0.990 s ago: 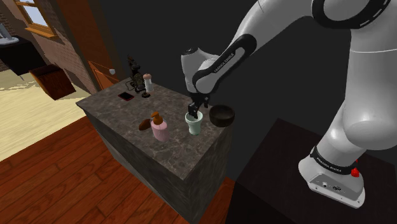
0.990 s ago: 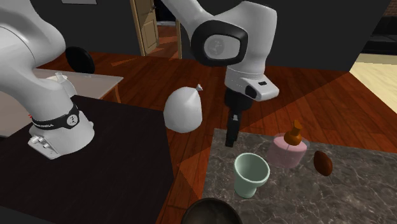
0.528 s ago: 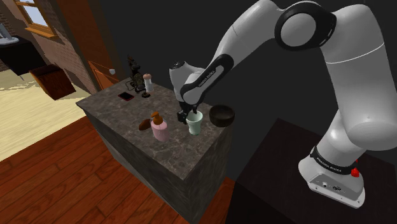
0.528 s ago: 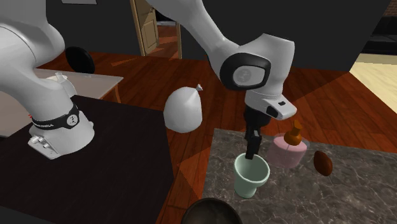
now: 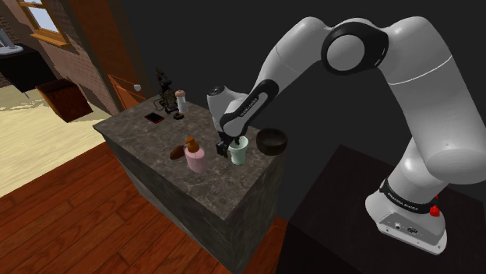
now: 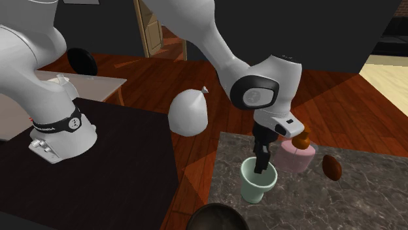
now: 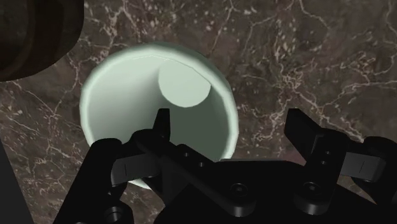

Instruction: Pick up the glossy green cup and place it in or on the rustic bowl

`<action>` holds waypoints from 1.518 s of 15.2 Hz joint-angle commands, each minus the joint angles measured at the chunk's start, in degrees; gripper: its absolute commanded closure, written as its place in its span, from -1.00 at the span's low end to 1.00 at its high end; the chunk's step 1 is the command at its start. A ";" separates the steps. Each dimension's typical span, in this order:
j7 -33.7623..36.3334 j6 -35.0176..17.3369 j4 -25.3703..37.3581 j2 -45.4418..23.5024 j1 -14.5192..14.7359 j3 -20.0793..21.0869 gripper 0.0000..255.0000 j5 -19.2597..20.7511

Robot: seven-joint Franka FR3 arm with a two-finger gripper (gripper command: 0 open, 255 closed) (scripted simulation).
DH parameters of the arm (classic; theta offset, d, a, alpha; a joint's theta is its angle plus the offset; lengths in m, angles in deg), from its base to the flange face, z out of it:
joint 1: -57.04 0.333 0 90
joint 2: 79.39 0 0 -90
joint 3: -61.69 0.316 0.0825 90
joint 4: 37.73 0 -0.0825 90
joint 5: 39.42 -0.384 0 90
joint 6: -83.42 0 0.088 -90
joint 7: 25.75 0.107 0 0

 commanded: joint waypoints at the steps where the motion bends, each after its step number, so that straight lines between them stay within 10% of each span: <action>1: 0.07 -0.58 0.25 -0.80 0.00 -0.15 -1.00 0.15; 8: 0.06 -0.57 0.26 -0.80 0.00 -0.15 -1.00 0.14; 9: 0.06 -0.57 0.26 -0.80 0.00 -0.15 1.00 0.14; 23: -0.54 1.58 -0.61 2.25 -0.33 0.36 1.00 -0.42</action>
